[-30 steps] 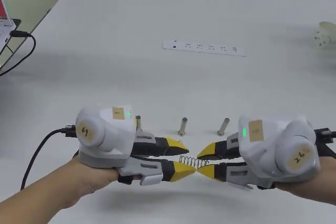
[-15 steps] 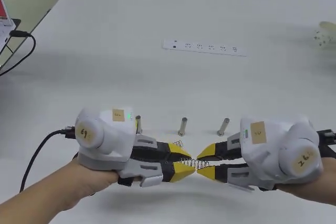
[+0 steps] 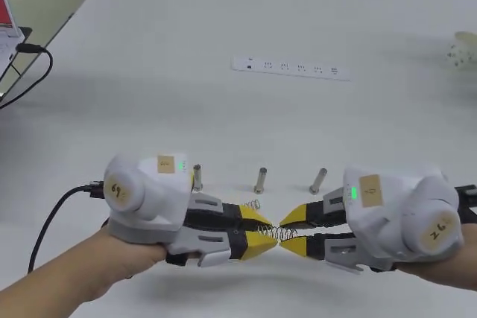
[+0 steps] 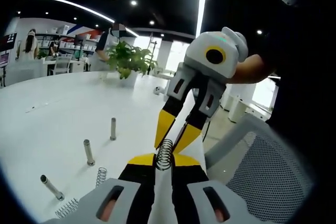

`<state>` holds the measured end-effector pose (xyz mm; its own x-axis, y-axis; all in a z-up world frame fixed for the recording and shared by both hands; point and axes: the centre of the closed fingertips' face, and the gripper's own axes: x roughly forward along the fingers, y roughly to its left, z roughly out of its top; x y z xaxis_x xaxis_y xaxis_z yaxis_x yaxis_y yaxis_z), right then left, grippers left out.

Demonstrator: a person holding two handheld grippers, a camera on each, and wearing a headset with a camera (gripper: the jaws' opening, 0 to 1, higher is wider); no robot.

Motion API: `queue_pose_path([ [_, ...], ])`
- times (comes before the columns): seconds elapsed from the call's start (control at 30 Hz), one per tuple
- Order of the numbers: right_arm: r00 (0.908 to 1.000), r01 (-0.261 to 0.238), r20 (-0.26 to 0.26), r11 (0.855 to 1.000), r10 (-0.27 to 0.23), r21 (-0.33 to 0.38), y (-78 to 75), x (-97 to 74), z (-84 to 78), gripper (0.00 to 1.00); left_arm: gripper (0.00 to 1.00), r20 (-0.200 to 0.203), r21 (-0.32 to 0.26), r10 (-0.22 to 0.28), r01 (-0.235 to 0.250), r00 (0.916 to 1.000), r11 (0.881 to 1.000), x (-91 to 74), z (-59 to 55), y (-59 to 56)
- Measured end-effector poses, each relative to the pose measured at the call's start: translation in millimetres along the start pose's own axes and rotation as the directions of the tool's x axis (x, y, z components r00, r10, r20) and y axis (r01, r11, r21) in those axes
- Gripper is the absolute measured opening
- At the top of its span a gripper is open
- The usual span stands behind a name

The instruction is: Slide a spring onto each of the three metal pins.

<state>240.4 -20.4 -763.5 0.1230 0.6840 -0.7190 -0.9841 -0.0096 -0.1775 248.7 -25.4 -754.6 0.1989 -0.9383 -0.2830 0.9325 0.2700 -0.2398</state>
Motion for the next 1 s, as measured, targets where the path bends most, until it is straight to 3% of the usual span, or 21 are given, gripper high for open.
queue_pose_path([
  [0.33, 0.9999, -0.013, -0.002, 1.000, 0.013, -0.027, 4.3, 1.2, -0.1, 0.08, 0.02, -0.013, 0.000, -0.012, 0.012, 0.9998, 1.000, -0.5, -1.9, -4.3],
  [0.63, 0.9998, -0.014, 0.012, 1.000, 0.014, -0.014, 1.7, -0.6, 1.8, 0.09, 0.02, 0.000, -0.008, -0.018, 0.018, 0.9998, 1.000, -1.9, 0.8, -3.6],
  [0.9, 0.9993, -0.034, 0.020, 0.998, 0.033, 0.054, 2.3, -5.1, -3.4, 0.10, 0.02, 0.019, -0.008, -0.050, 0.051, 0.9985, 0.999, -7.0, 2.3, -5.7],
  [1.0, 0.9969, -0.047, 0.068, 0.993, 0.040, 0.107, 3.7, -7.6, 2.0, 0.09, 0.02, 0.049, -0.028, -0.066, 0.067, 0.9967, 0.997, -10.3, 5.4, -6.8],
])
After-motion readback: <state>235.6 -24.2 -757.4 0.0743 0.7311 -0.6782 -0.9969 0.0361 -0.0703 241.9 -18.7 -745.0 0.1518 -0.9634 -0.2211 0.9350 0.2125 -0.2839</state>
